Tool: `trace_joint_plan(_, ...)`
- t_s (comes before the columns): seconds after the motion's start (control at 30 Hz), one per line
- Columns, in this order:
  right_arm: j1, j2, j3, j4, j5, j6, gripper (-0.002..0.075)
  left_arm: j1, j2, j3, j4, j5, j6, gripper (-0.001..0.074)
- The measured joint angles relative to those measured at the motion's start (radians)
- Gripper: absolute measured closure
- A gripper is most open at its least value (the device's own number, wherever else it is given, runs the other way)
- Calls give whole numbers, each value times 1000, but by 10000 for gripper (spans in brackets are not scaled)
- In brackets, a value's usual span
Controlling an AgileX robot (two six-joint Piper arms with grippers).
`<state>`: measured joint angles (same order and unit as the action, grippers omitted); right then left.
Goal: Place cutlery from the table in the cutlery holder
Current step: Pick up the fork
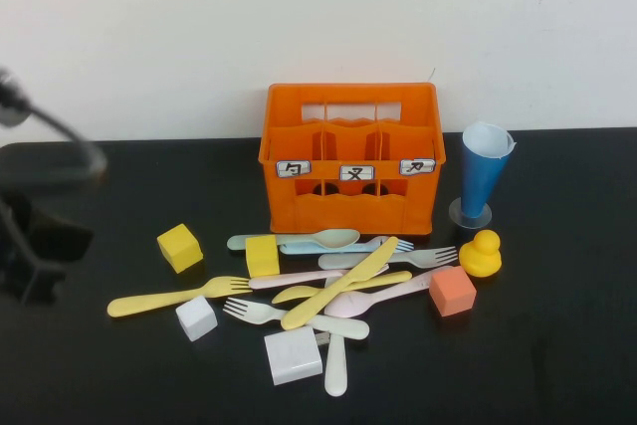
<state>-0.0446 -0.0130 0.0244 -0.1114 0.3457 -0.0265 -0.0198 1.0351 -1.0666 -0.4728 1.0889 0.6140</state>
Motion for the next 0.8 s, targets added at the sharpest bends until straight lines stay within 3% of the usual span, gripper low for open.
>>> trace_joint_plan(0.23,0,0,0,0,0,0,729,0,177,-111,90,25,76,695)
trace_joint_plan(0.5,0,0,0,0,0,0,729,-10,392,-118,131,28,287,433)
trace_joint_plan(0.8,0,0,0,1,0,0,729,-74,609,-120,151,-95,544,409)
